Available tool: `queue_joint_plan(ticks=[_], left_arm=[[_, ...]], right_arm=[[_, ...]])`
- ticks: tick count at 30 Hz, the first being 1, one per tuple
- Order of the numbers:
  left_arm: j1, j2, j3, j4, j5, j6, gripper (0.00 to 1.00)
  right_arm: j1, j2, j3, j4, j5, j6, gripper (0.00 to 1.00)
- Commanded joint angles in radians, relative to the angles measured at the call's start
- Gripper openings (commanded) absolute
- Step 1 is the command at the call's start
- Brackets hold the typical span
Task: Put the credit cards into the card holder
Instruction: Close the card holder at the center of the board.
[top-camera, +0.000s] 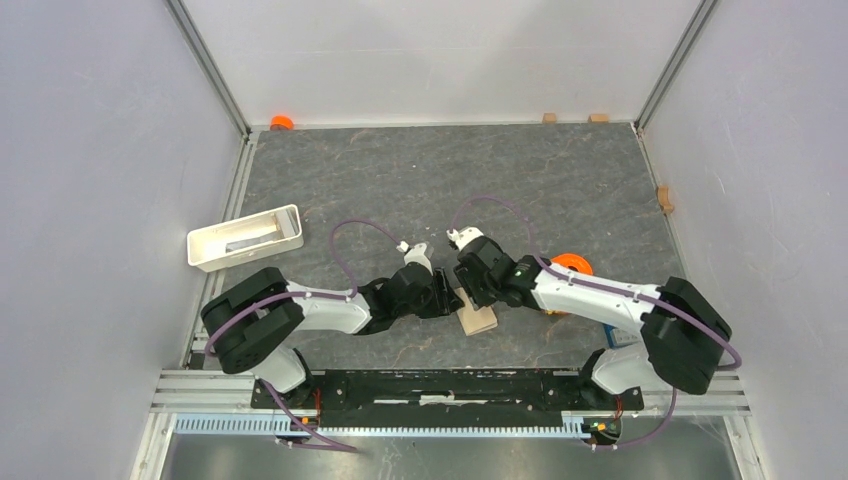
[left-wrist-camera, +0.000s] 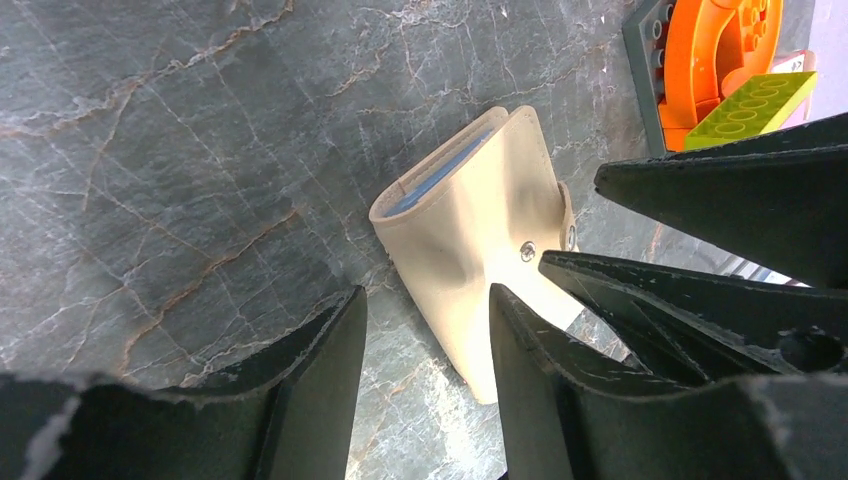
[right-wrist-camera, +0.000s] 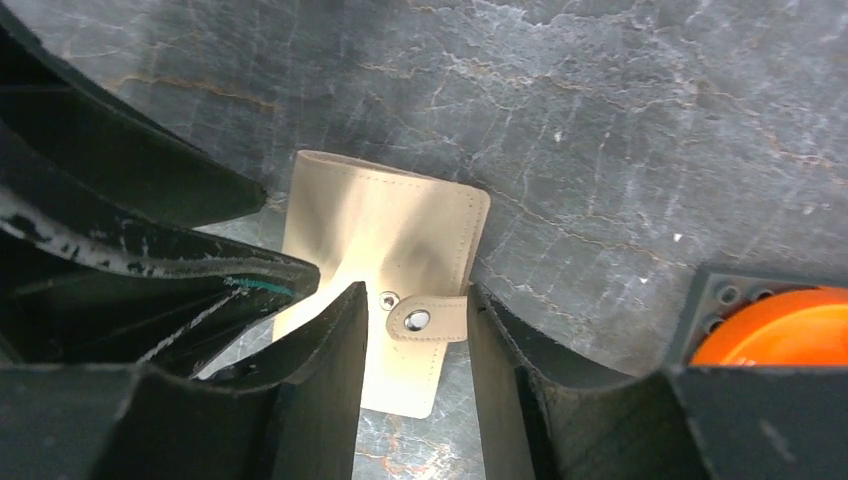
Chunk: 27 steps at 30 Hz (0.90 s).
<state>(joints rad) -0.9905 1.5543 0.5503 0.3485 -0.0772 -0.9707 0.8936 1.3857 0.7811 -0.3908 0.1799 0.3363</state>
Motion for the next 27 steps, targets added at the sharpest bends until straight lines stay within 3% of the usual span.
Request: queue_joint_plan(ticks=[1, 5, 14, 27], left_arm=[[-0.005, 0.026, -0.007, -0.019, -0.026, -0.022, 0.55], [-0.005, 0.032, -0.008, -0.019, -0.026, -0.02, 0.55], [-0.005, 0.043, -0.005, -0.016, -0.02, -0.02, 0.55], [-0.005, 0.043, -0.007, -0.016, -0.016, -0.022, 0.54]], right_arm=[[0.053, 0.056, 0.105, -0.119, 0.19, 0.036, 0.47], [0.102, 0.097, 0.153, -0.203, 0.26, 0.074, 0.47], [0.134, 0.128, 0.161, -0.234, 0.258, 0.108, 0.41], [0.135, 0.125, 0.17, -0.228, 0.265, 0.11, 0.07]])
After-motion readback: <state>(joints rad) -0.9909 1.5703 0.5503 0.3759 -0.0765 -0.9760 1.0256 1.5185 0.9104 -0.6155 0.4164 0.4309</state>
